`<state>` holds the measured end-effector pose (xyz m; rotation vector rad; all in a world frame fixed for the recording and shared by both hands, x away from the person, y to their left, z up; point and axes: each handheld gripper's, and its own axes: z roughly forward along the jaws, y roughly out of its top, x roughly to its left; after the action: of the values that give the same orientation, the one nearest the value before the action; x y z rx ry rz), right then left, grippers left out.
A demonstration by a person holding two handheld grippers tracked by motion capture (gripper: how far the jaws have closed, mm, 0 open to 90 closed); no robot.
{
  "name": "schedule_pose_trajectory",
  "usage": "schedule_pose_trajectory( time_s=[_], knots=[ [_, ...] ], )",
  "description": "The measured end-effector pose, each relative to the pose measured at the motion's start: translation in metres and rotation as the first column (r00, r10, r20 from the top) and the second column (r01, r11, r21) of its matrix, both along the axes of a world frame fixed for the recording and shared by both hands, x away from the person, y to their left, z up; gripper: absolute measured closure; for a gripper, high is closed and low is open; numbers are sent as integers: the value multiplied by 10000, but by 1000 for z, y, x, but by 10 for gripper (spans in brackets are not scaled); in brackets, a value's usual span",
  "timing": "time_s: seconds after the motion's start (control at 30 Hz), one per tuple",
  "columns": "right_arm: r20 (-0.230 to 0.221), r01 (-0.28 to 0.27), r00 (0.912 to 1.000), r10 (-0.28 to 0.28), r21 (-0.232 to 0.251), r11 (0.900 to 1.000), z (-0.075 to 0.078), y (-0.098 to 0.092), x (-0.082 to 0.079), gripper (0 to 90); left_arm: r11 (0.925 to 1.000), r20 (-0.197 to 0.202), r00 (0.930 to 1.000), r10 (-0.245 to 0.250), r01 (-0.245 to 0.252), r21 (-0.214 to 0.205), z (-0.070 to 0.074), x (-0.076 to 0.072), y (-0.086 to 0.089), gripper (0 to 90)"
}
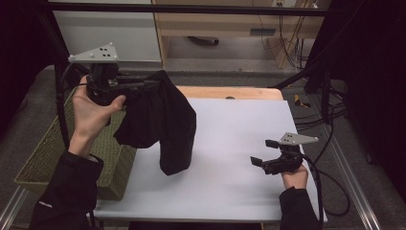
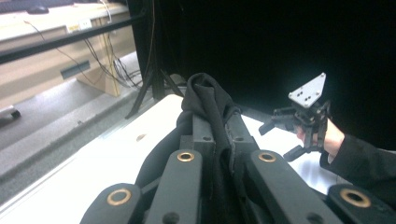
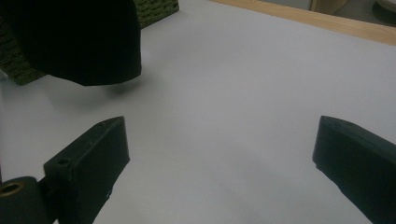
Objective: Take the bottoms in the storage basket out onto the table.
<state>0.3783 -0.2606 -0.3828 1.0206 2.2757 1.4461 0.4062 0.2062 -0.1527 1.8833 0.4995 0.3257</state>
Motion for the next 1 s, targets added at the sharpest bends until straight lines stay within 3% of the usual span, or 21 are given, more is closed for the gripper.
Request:
schedule_pose_trajectory(
  time_s=[0.47, 1.0],
  knots=[
    [-29, 9, 10000, -9, -8, 10000, -1, 1, 0, 41, 9987, -778, 9970, 44, -5, 504, -45, 11, -10, 855],
    [-14, -15, 10000, 15, -45, 10000, -1, 1, 0, 41, 9958, -1241, 9919, -267, 372, 833, -76, 10, -29, 853]
  ],
)
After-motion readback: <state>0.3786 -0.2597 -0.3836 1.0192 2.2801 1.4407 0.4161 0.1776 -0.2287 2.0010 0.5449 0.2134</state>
